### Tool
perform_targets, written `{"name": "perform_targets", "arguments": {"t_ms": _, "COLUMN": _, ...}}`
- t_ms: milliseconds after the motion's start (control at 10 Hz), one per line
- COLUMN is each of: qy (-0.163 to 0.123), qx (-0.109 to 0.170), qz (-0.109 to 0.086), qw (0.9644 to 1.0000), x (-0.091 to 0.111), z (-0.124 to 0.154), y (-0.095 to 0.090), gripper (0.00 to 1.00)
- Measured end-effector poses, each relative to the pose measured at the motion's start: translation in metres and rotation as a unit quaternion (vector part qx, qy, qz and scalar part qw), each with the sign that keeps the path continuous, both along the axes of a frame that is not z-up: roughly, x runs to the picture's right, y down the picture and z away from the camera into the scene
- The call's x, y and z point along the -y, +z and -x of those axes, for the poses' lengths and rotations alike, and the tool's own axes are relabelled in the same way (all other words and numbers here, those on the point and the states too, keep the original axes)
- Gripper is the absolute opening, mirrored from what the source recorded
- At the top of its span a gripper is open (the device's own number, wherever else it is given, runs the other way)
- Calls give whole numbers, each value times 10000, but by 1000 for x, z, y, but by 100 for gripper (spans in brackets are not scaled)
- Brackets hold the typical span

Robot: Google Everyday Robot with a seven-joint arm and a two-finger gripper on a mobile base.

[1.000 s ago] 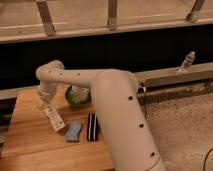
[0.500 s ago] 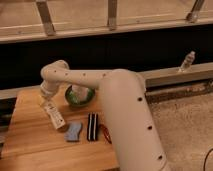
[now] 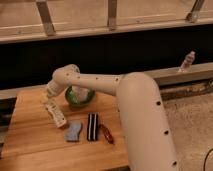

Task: Stand the bottle upright

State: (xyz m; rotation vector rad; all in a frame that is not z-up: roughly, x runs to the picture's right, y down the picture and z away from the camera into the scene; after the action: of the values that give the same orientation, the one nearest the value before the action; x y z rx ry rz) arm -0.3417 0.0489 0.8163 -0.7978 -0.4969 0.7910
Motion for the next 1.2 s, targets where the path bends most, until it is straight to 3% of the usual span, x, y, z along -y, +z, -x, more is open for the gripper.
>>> {"name": "perform_targets", "arguments": {"t_ms": 800, "qy": 434, "qx": 517, "qz": -268, "qw": 9974, "x": 19, "z": -2, "y": -7, "gripper": 0}}
{"name": "perform_targets", "arguments": {"t_ms": 1000, "qy": 473, "qx": 623, "qz": -440, "qw": 9960, "x": 36, "z": 1, "y": -15, "gripper": 0}}
{"name": "perform_targets", "arguments": {"t_ms": 1200, "qy": 480, "qx": 752, "qz": -730, "qw": 9933, "x": 61, "z": 8, "y": -32, "gripper": 0}}
